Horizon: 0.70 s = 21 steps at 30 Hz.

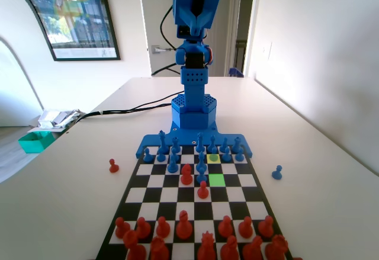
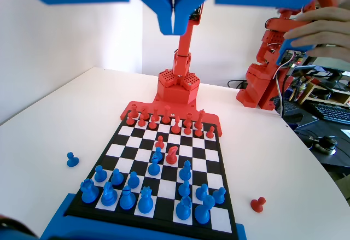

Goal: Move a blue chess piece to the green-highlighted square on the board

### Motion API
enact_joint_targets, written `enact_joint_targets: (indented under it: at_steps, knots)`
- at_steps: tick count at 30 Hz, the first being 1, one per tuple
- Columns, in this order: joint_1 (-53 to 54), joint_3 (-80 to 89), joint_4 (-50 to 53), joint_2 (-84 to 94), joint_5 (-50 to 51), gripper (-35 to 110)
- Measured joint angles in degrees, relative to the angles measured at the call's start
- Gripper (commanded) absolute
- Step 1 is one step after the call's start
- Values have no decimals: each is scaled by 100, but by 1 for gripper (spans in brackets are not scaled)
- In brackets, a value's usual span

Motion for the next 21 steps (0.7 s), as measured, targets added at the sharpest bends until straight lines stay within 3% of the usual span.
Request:
enact_joint_targets:
  at_steps: [21]
  knots:
    - [-44, 0, -18, 0, -123, 1]
